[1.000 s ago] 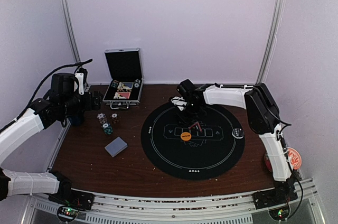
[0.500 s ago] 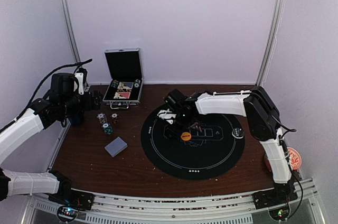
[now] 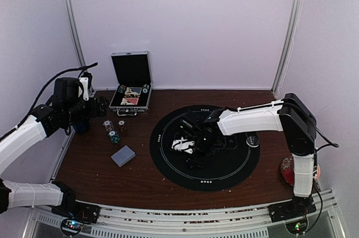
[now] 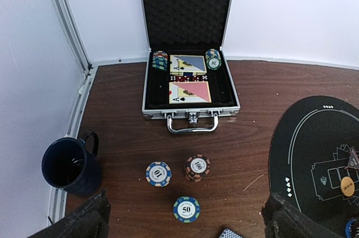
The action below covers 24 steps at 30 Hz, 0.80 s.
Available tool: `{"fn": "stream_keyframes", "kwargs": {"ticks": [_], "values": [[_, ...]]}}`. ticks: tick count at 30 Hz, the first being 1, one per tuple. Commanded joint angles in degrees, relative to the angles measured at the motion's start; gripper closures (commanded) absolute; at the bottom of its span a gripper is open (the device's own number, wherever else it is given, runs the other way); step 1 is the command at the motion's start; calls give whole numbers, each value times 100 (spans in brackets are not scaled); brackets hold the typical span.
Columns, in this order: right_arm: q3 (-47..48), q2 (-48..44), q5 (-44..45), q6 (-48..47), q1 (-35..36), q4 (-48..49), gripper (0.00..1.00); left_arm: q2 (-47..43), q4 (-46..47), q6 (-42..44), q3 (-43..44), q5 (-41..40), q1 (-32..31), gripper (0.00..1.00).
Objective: Distribute texas hold em gaming equipment
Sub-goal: Move the small blind button to the small blind area.
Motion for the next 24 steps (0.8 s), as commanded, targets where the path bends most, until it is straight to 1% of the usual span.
{"fn": "stream_keyframes", "kwargs": {"ticks": [1, 7, 10, 14, 24], "values": [[-664, -710, -39, -278, 112, -21, 50, -94, 254, 15, -23, -79, 30, 2], [-1442, -1371, -260, -401, 155, 8, 49, -85, 252, 20, -23, -87, 36, 2], [-1739, -1556, -314, -424, 209, 138, 49, -80, 252, 16, -23, -94, 36, 2], [-1925, -1556, -363, -379, 245, 329, 48, -76, 253, 26, -23, -122, 40, 2], [-2004, -1350, -256, -423, 408, 531, 45, -64, 260, 35, -23, -112, 36, 2]]}}
